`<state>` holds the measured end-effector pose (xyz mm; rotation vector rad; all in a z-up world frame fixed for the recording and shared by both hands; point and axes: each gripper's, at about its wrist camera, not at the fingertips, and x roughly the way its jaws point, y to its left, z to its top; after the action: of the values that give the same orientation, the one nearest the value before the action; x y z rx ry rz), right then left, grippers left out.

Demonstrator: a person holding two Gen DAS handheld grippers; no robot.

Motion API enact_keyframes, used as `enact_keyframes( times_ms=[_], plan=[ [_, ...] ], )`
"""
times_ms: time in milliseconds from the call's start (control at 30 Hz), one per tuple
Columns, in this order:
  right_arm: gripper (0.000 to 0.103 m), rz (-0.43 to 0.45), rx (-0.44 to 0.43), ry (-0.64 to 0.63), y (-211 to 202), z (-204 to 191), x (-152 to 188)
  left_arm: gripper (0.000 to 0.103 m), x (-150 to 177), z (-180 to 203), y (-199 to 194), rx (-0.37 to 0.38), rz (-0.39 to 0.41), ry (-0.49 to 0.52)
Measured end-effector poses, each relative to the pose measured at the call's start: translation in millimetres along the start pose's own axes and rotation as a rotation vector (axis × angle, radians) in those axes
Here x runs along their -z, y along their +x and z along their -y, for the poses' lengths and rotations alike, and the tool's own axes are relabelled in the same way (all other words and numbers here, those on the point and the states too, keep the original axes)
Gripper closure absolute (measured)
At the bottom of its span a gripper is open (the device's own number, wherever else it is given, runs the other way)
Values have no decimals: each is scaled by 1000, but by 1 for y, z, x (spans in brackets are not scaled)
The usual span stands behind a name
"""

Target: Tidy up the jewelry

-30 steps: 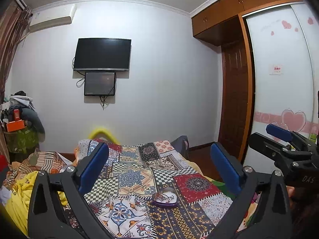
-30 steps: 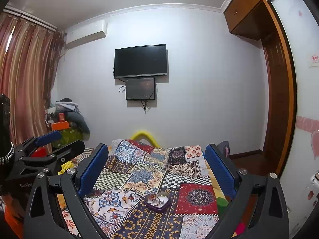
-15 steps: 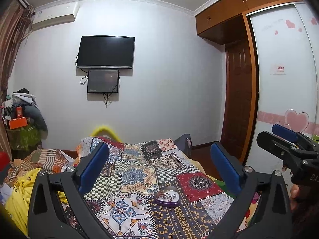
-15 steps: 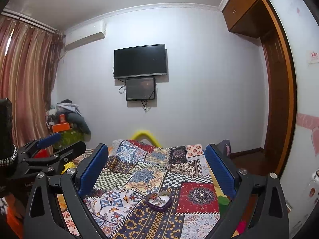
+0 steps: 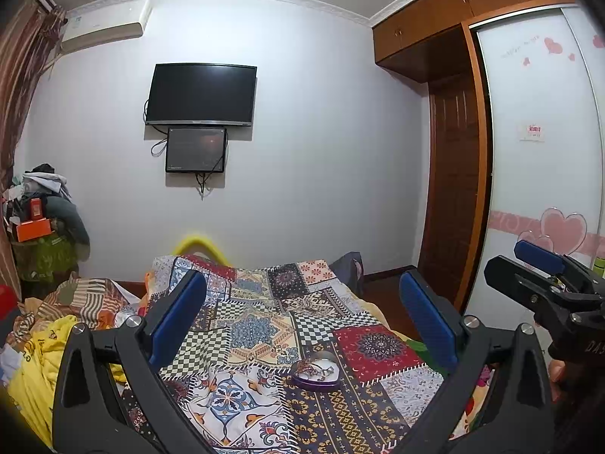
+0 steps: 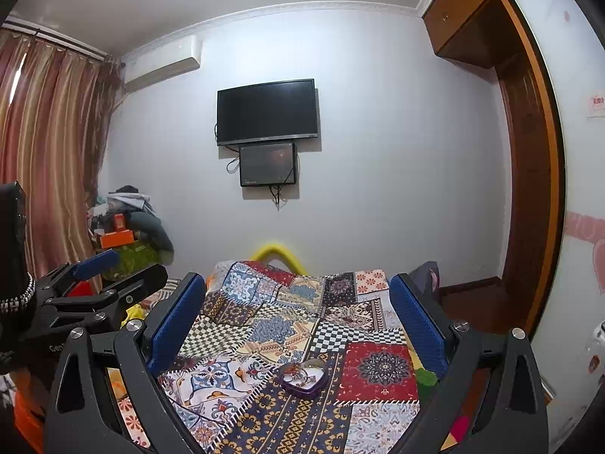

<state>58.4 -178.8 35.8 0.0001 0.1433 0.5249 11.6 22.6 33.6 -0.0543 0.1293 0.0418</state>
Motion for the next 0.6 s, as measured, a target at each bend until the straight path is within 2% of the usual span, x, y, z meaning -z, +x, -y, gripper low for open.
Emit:
enact_keyframes(
  times_ms=[600],
  plan=[
    [6,-31,15,22,6,7,2,0,4,-2,10,21,-29,-18]
  ],
)
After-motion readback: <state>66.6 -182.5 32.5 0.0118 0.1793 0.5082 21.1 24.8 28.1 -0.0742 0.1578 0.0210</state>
